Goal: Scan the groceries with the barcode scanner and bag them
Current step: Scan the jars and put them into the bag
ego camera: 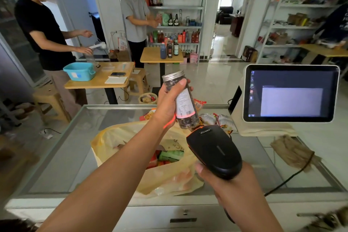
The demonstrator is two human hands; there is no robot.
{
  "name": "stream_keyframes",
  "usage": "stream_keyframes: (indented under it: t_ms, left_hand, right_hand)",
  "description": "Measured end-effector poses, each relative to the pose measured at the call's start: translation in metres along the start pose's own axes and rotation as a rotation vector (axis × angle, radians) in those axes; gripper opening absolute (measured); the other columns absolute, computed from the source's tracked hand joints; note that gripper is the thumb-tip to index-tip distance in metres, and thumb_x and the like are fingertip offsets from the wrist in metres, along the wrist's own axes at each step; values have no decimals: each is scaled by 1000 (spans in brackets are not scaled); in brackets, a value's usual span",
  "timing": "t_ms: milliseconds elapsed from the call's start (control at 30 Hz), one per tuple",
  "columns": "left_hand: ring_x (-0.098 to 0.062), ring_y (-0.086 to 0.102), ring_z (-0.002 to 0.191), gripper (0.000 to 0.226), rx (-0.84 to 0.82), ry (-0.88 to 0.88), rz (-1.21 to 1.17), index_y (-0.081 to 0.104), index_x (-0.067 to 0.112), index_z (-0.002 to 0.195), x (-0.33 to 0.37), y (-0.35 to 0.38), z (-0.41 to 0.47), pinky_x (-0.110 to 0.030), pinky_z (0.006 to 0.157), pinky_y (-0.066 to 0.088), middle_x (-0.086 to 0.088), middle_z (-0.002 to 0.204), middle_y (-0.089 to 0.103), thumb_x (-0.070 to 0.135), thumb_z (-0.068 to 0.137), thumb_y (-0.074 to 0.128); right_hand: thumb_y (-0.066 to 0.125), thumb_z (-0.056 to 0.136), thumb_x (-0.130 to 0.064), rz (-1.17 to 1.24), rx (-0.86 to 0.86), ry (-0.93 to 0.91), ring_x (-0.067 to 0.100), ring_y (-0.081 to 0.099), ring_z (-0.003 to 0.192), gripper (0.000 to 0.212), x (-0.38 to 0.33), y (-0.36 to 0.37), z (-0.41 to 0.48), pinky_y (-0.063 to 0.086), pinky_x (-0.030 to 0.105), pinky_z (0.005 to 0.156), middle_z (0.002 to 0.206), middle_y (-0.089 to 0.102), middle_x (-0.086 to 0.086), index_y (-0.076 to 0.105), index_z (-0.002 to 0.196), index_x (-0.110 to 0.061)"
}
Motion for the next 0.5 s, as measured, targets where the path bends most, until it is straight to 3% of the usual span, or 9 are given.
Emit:
stream_keyframes:
  t_ms: [233, 500]
  left_hand:
    - [-20, 68, 85, 31, -24, -8, -3, 58, 12, 110, -3, 0, 8, -41, 80, 57, -1, 90, 70, 25, 83, 67]
    - [-17, 69, 83, 30, -11, -18, -13, 58, 13, 108, -5, -4, 11, -33, 74, 58, 1, 88, 70, 24, 82, 66]
  right_hand:
    - [82, 73, -6, 28, 7, 90, 11, 45, 57, 31, -4, -2, 12, 36, 12, 44, 61, 50, -4, 67, 101, -2]
    - [86, 68, -19, -22, 36, 47, 11, 48, 54, 30, 2, -5, 19, 36, 21, 52, 44, 49, -13, 70, 92, -9]
Point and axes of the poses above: each hand's wrist, its own z-axis towards the middle knuckle, its own y-axis out of the palm, x = y × z, the point moved 1 cm from there along z, towards the middle knuckle
